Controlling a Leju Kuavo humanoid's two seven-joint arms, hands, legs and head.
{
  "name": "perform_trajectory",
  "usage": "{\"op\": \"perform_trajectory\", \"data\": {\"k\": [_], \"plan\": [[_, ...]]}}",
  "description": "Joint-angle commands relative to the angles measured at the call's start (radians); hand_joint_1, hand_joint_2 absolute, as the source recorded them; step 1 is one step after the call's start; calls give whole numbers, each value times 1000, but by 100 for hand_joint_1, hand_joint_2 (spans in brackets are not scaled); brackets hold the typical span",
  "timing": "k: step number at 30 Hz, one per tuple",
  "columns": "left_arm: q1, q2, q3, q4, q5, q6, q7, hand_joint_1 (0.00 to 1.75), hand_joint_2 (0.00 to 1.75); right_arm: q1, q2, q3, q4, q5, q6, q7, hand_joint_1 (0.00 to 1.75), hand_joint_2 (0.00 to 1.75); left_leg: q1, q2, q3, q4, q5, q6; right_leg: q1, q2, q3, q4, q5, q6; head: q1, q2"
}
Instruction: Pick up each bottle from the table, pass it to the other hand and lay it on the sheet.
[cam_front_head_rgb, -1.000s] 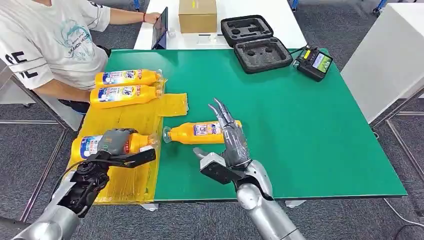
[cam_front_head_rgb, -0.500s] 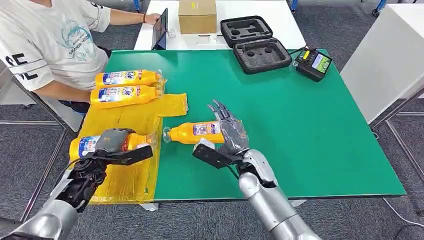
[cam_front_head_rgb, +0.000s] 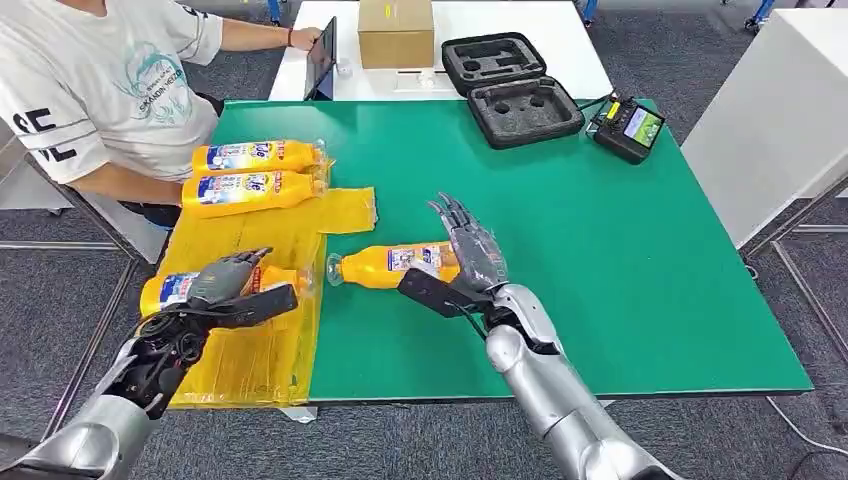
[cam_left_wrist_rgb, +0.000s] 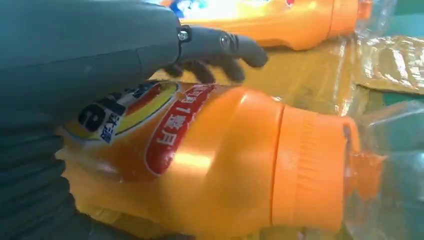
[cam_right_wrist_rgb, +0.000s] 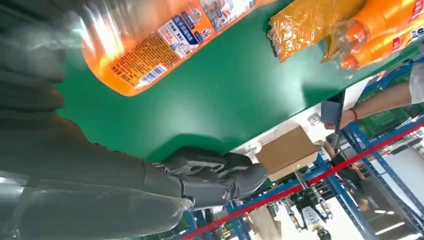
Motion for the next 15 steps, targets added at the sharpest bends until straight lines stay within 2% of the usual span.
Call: {"op": "perform_trajectory", "data": {"k": [1,10,15], "plan": [[-14,-28,87,136,196,-230,-90,0,0,-53,3,-36,120,-2,-9,5,0,175,0,0,6,-2,-2,-1,-1,1,6,-2,-1,0,0,0],[-42,-57,203,150,474,-379,-102,0,0,-115,-7,-22,305,53,75,97,0,175,-1,-2,9,-2,0,0,-1,-2,10,-2,0,0,0,0],[-50,-70,209,130,521,-324,-120,0,0,-128,-12,-34,356,74,83,114,0,175,-1,-3,8,-1,0,0,-1,-3,10,-1,-1,0,0,0]]}}
